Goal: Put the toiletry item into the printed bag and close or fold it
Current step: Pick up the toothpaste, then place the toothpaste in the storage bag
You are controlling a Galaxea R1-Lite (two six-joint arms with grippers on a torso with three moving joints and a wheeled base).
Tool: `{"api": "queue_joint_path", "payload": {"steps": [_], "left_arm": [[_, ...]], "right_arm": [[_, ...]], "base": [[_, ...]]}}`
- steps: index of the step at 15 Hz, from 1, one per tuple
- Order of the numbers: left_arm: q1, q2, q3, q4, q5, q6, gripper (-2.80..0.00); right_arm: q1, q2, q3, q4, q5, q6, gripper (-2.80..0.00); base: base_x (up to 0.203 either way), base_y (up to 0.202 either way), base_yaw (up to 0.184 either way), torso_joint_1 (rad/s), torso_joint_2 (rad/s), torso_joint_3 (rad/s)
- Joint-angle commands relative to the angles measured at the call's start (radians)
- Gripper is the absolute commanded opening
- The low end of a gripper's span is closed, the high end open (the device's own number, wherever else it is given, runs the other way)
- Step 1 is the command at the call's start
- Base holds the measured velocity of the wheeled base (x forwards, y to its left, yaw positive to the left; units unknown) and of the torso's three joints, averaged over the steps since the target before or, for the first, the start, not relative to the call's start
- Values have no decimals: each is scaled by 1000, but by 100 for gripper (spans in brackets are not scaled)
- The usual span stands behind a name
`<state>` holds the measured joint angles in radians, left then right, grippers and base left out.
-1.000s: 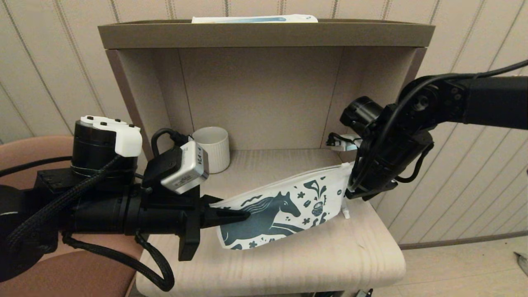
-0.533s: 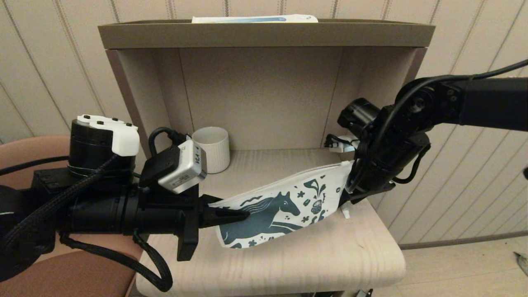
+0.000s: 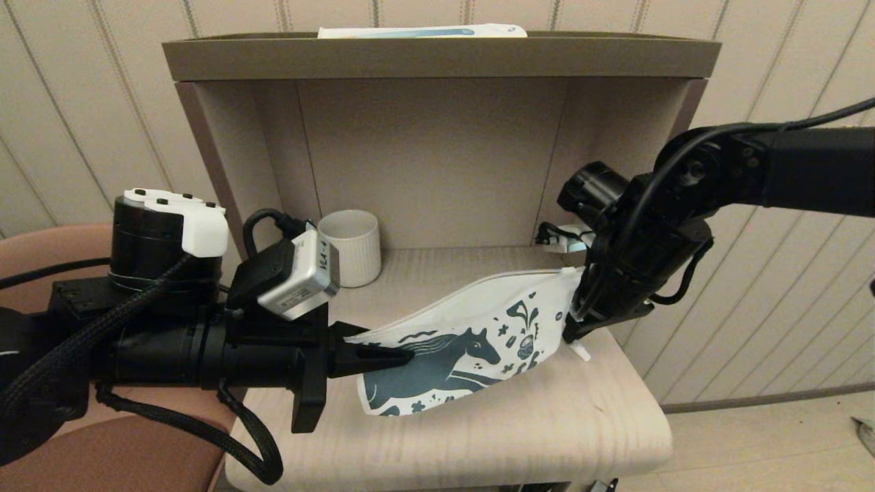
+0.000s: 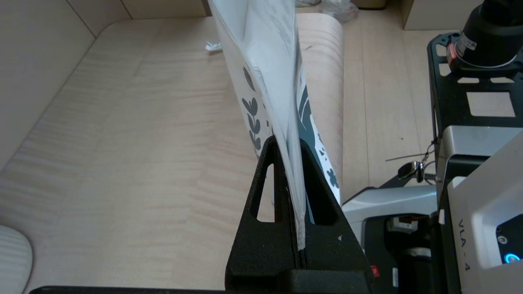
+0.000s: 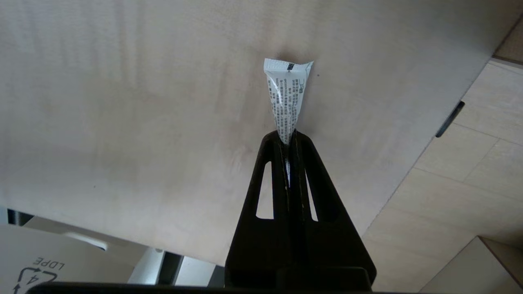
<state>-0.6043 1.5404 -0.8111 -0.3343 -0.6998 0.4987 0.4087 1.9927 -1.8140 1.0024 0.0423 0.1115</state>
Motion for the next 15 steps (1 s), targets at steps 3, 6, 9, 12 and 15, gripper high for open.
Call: {"api": "queue_joint_path", "payload": {"steps": [3, 6, 9, 12, 15], "left_arm": [[0, 1, 1, -2, -4, 3, -280], [0, 11, 3, 0, -4, 3, -280], [-1, 15, 5, 1, -5, 3, -280], [-1, 17, 13, 0, -20, 6, -280], [-2, 16, 26, -2, -52, 23, -280]], "right_arm": [[-9, -77, 1, 9, 0, 0, -280], [-12, -227, 5, 28, -3, -4, -280], [-10, -355, 8, 78, -6, -14, -280], [-1, -455, 13, 84, -4, -78, -280], [9, -499, 19, 71, 47, -227, -280]], "base": [[0, 0, 0, 0, 0, 0], [0, 0, 0, 0, 0, 0], [0, 0, 0, 0, 0, 0], [0, 0, 0, 0, 0, 0], [0, 0, 0, 0, 0, 0]]}}
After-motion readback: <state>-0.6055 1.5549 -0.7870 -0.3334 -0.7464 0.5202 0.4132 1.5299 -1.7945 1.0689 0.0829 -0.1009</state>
